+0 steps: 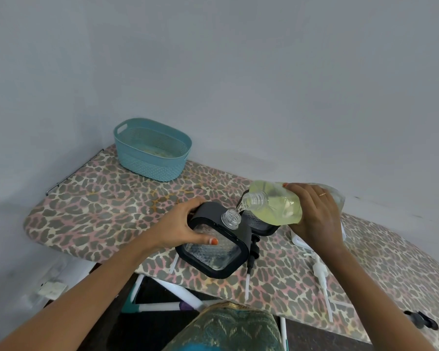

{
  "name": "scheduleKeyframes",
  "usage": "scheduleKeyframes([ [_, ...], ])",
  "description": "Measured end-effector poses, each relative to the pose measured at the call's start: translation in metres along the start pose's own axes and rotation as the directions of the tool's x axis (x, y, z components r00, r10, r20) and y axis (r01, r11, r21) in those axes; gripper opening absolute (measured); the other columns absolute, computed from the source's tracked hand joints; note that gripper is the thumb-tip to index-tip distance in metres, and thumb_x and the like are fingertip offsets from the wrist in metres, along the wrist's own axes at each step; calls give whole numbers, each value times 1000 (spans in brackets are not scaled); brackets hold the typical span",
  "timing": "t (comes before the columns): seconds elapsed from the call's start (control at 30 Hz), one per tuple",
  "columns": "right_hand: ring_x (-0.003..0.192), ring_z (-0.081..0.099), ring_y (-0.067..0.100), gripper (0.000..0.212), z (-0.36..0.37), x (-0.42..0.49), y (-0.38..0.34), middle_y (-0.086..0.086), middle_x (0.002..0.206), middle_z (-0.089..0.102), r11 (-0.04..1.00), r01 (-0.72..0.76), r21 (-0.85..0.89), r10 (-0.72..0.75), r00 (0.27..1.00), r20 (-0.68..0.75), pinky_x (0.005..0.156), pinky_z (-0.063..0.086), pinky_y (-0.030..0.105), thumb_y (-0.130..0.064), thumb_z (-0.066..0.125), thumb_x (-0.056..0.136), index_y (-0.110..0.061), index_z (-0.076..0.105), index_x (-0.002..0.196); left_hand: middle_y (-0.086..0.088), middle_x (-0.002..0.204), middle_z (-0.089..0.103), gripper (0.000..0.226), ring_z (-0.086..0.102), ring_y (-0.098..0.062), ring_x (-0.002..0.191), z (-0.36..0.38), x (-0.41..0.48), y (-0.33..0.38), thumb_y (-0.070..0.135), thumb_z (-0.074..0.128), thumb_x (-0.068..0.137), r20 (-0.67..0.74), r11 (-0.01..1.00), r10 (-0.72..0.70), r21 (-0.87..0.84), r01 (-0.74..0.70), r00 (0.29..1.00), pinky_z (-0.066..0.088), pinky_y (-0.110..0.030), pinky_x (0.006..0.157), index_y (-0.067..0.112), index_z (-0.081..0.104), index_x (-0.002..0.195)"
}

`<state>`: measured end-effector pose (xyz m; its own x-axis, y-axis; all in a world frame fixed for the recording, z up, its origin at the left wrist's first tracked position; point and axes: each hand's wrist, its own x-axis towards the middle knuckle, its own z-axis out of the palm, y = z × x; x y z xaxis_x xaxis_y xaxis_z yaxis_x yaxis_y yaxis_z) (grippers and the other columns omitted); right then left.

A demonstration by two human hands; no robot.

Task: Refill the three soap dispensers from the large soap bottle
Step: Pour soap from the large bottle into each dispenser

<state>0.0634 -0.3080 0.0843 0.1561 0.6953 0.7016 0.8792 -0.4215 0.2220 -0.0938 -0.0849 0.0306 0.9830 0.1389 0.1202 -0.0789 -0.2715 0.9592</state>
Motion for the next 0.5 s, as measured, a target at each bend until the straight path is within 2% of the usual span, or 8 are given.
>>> scheduleKeyframes([
  [0.1,88,48,20,73,-1,0,1,13,92,69,1000,0,4,0,1000,4,75,36,30,-5,88,47,-10,48,108,36,95,63,56,59,11,93,1,0,-1,31,80,53,-1,1000,-10,-1,10,1000,42,-2,77,35,51,101],
  [0.2,89,48,20,72,-2,0,1,13,93,69,1000,1,-3,-1,1000,13,75,36,30,-5,87,49,-10,48,109,22,95,67,62,60,9,95,1,0,-1,48,79,46,-16,1000,-7,-15,7,1000,43,-3,77,36,52,101],
  [0.27,89,47,21,72,-2,0,2,14,93,69,1000,6,-5,-6,1000,12,75,36,30,-4,87,49,-10,48,109,22,97,67,66,61,7,96,1,-1,-1,55,79,44,-15,1000,-1,-31,1,1000,43,-4,78,35,53,102],
  [0.5,88,47,20,75,-3,1,3,13,92,70,1000,10,-19,-10,1000,9,74,35,28,-1,87,45,-10,48,109,23,102,66,68,62,3,97,2,-1,-3,57,79,44,-21,999,21,-46,-22,1000,45,-6,79,34,55,103],
])
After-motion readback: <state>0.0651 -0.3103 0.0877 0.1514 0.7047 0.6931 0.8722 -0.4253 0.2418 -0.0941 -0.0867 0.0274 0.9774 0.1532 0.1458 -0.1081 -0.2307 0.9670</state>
